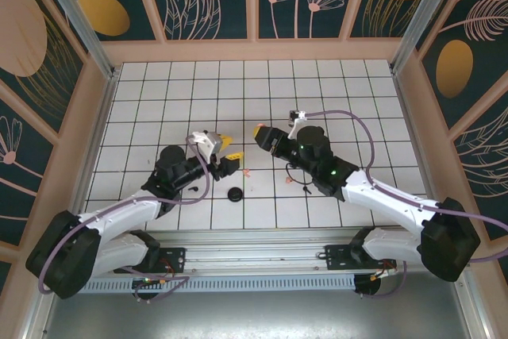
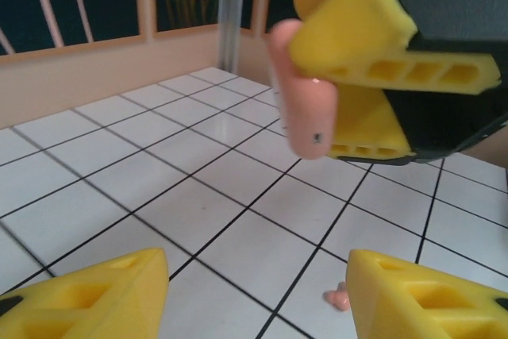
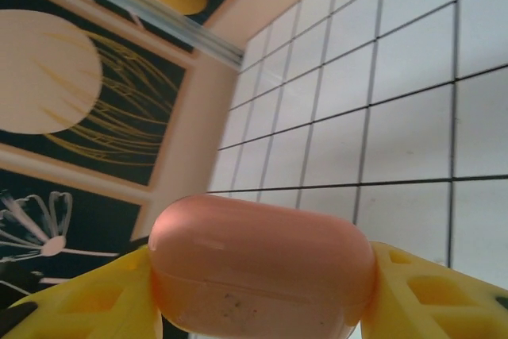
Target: Insert the wireless bluetooth earbuds into the charging case
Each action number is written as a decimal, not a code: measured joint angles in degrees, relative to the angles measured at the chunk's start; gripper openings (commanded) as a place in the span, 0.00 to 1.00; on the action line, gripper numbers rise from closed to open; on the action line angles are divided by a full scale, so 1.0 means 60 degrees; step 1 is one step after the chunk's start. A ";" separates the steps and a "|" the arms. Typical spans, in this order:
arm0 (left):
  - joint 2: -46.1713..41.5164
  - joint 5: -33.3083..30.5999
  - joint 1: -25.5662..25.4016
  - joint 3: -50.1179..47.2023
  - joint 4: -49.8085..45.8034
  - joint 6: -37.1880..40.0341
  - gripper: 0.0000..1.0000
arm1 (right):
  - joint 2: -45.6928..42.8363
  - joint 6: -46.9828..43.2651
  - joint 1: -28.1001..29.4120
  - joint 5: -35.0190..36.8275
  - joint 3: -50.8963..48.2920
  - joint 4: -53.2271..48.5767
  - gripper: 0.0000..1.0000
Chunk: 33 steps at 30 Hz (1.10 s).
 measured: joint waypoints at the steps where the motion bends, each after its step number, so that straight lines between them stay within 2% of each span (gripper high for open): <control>1: 0.0146 0.0000 -0.0106 0.0117 0.0055 0.0098 0.60 | 0.0000 0.0000 0.0000 -0.0135 0.0000 0.0178 0.54; 8: 0.0627 -0.0051 -0.0627 0.0670 0.0780 0.0259 0.60 | 0.0000 0.0004 0.0000 -0.0820 -0.0051 0.0980 0.53; 15: 0.0827 -0.0135 -0.0681 0.0674 0.1690 -0.0171 0.55 | 0.0000 0.0007 0.0000 -0.1202 -0.0080 0.1158 0.53; 20: 0.0896 -0.0277 -0.0736 0.0674 0.2065 -0.0568 0.54 | 0.0000 0.0062 0.0000 -0.1417 -0.0240 0.1300 0.53; 26: 0.0896 -0.0372 -0.0750 0.0674 0.2382 -0.0954 0.44 | 0.0000 0.0200 0.0036 -0.1596 -0.0259 0.1450 0.53; 33: 0.0984 -0.0335 -0.0750 0.0685 0.2550 -0.1075 0.41 | 0.0000 0.0262 0.0073 -0.1774 -0.0288 0.1636 0.53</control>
